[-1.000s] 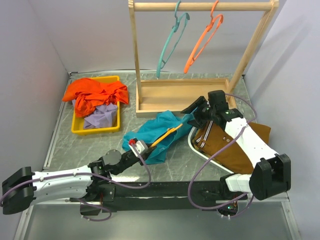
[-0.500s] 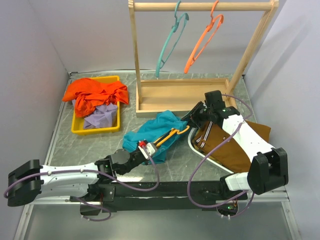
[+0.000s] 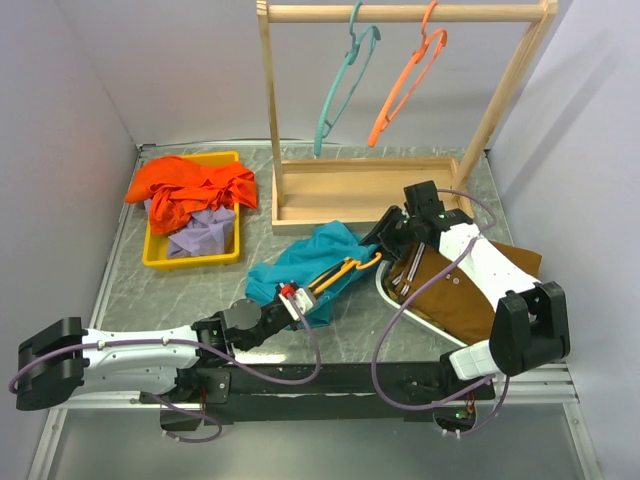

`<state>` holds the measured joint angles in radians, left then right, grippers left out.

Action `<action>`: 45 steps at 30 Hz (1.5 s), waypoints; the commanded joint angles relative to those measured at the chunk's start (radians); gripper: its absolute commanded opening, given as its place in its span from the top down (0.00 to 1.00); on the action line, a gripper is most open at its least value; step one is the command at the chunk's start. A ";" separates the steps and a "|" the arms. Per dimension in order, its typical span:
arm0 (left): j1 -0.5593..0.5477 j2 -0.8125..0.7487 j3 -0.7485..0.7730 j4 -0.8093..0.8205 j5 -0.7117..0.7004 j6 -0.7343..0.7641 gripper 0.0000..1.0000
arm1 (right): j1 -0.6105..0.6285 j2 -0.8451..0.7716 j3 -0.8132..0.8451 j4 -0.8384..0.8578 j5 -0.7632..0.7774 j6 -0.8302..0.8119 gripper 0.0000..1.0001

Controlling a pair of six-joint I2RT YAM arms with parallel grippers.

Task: Place the t-shirt on the hanger

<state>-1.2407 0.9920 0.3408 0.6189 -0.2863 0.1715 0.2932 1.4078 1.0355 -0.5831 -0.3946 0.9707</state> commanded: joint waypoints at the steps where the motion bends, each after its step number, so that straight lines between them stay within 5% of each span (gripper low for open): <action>1: -0.006 -0.019 0.030 0.094 0.021 -0.024 0.97 | 0.020 0.020 0.061 0.057 -0.021 -0.009 0.55; 6: -0.006 -0.035 0.040 0.094 -0.019 -0.091 0.86 | 0.032 0.042 0.077 0.075 -0.023 -0.049 0.99; 15: -0.003 -0.081 0.133 -0.140 -0.180 -0.371 0.25 | 0.032 0.034 0.097 0.066 0.006 -0.125 1.00; 19: 0.000 -0.147 0.196 -0.345 -0.234 -0.521 0.14 | 0.031 0.020 0.092 0.077 0.017 -0.147 1.00; 29: 0.037 -0.227 0.256 -0.855 -0.260 -0.934 0.27 | 0.031 -0.026 0.126 0.032 0.077 -0.230 1.00; 40: 0.043 0.062 0.294 -0.854 -0.243 -0.978 0.26 | 0.034 -0.075 0.106 0.003 0.080 -0.279 1.00; 45: 0.079 0.068 0.297 -0.808 -0.216 -0.975 0.29 | 0.035 -0.110 0.067 -0.007 0.108 -0.300 1.00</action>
<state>-1.1915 1.0740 0.5919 -0.2474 -0.5201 -0.7845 0.3229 1.3651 1.1091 -0.5873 -0.3046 0.7067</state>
